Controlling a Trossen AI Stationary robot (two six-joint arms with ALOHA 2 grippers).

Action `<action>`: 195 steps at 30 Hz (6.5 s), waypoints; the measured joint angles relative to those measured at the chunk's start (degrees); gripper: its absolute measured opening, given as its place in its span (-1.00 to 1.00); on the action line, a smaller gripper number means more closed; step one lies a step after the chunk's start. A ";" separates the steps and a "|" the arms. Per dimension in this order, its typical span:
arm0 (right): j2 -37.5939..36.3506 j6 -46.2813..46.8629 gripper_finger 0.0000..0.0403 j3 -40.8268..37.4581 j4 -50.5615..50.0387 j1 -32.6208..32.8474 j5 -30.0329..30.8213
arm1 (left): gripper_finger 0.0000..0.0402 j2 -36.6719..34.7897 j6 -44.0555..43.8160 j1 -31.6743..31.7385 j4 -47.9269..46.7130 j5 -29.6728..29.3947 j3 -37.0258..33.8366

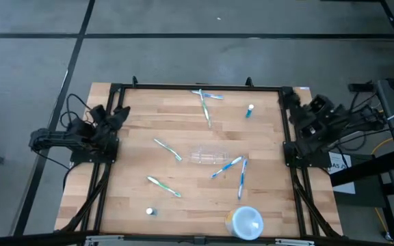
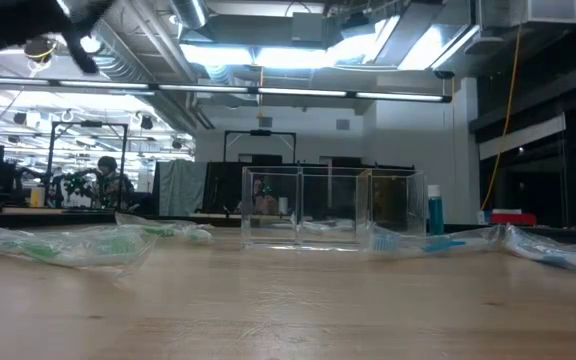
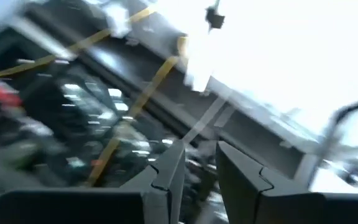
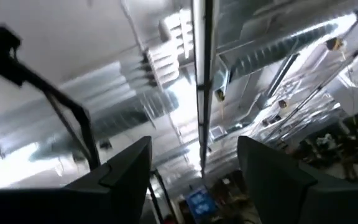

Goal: Pick & Place toothbrushing station
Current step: Put the top blue mouthwash into the transparent organizer

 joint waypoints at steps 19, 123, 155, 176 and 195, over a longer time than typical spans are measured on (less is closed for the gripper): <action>2.06 16.76 0.19 39.62 -115.33 -10.36 14.51 | -0.57 37.68 22.59 2.08 -6.20 -9.14 34.01; 44.84 -34.59 0.19 41.74 -122.14 -54.57 -20.67 | -0.40 71.66 25.24 24.92 -57.01 18.00 67.24; 44.83 -49.70 0.19 29.00 -112.59 -57.28 -19.75 | -0.12 48.29 24.33 12.28 -68.31 -1.95 44.06; 44.85 -48.90 0.19 25.39 -103.77 -61.61 -22.86 | -0.12 47.76 18.29 8.47 -65.62 1.45 43.72; 47.93 -48.60 0.19 25.37 -104.40 -62.90 -26.42 | -0.12 47.76 16.80 7.41 -62.87 0.72 43.71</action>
